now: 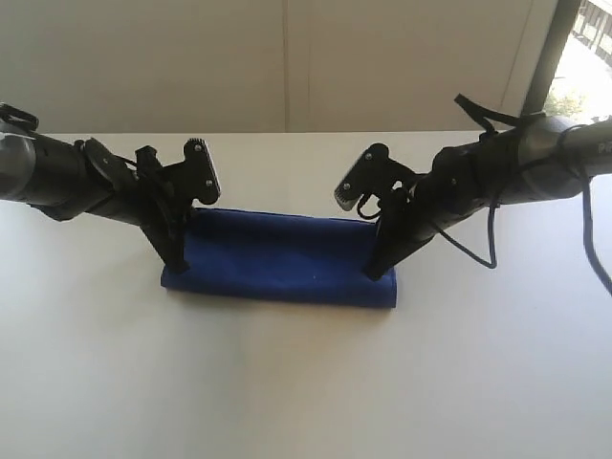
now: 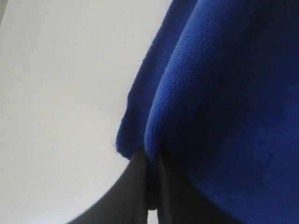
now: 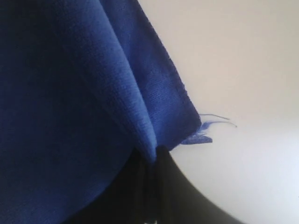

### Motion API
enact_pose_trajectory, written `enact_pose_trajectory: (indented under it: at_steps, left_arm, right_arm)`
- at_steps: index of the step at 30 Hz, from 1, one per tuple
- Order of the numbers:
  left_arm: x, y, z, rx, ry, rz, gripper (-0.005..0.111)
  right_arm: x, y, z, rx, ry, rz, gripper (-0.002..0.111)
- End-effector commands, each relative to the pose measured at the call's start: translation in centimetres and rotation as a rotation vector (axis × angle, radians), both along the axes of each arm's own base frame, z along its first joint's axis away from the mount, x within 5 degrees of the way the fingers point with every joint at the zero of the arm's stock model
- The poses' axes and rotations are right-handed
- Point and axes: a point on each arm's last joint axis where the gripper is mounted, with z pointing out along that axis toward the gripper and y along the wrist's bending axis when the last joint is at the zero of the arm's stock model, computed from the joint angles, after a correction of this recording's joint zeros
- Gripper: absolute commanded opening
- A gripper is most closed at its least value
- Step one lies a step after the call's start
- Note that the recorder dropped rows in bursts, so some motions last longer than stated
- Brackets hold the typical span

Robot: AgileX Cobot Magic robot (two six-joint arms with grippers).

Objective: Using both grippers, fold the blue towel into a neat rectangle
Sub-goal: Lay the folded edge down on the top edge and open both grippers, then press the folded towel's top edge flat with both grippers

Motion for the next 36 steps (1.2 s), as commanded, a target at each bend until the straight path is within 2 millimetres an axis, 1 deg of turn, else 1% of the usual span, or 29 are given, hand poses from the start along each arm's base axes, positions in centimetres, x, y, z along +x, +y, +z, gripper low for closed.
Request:
enact_pose_trajectory:
  at_steps: [1,2,4,6,8,9,10,12,19,24,28,31,33,34,35,36]
  left_arm:
    - [0.2,0.1,-1.5,0.001,0.033,0.016,0.008]
    - [0.2,0.1,-1.6,0.002,0.034,0.016,0.014]
    - [0.2,0.1,-1.6,0.002,0.035,0.016,0.030]
    - [0.5,0.2,-1.4,0.009,0.000,0.036,0.046]
    - [0.8,0.4,-1.2,0.017,-0.041,0.061,0.061]
    - [1.0,0.6,-1.0,0.022,-0.069,0.076,0.065]
    - [1.2,0.7,-0.7,0.027,-0.099,0.093,0.067]
    - [1.5,1.0,-0.3,0.035,-0.149,0.120,0.067]
    - [1.5,1.0,1.8,0.020,-0.205,0.130,0.067]
    - [1.2,0.5,3.2,0.007,-0.238,0.121,0.067]
    - [0.8,0.2,4.7,-0.016,-0.264,0.118,0.067]
    - [0.3,-0.1,6.0,-0.108,-0.242,0.173,0.066]
    - [-0.4,-0.6,6.7,-0.221,-0.157,0.199,0.057]
    - [-0.9,-1.0,7.0,-0.301,-0.088,0.204,0.049]
    - [-1.5,-1.6,7.3,-0.386,-0.009,0.192,0.038]
    - [-2.1,-2.0,7.4,-0.431,0.049,0.162,0.028]
  right_arm:
    - [0.5,-0.3,-0.3,0.010,-0.029,-0.014,0.003]
    - [0.6,-0.3,-0.3,0.010,-0.032,-0.014,0.006]
    - [0.7,-0.3,-0.3,0.007,-0.043,-0.008,0.017]
    - [0.7,-0.3,-0.2,0.002,-0.055,-0.002,0.029]
    - [0.8,-0.3,-0.1,0.004,-0.068,0.000,0.045]
    - [0.9,-0.2,-0.1,0.001,-0.075,0.003,0.053]
    - [0.9,-0.3,0.1,0.001,-0.080,0.005,0.058]
    - [0.9,-0.3,0.8,0.001,-0.104,0.009,0.066]
    - [0.7,-0.3,3.9,0.000,-0.195,0.026,0.066]
    - [0.3,-0.4,5.6,0.017,-0.215,0.010,0.066]
    - [-0.5,-0.6,6.6,0.018,-0.160,-0.005,0.066]
    - [-1.4,-0.6,7.1,0.065,-0.073,-0.052,0.061]
    - [-2.1,-0.5,7.2,0.101,-0.002,-0.081,0.055]
    - [-2.5,-0.4,7.0,0.130,0.047,-0.100,0.050]
    - [-2.8,-0.2,6.9,0.173,0.096,-0.125,0.042]
    - [-3.0,0.0,6.8,0.195,0.127,-0.136,0.037]
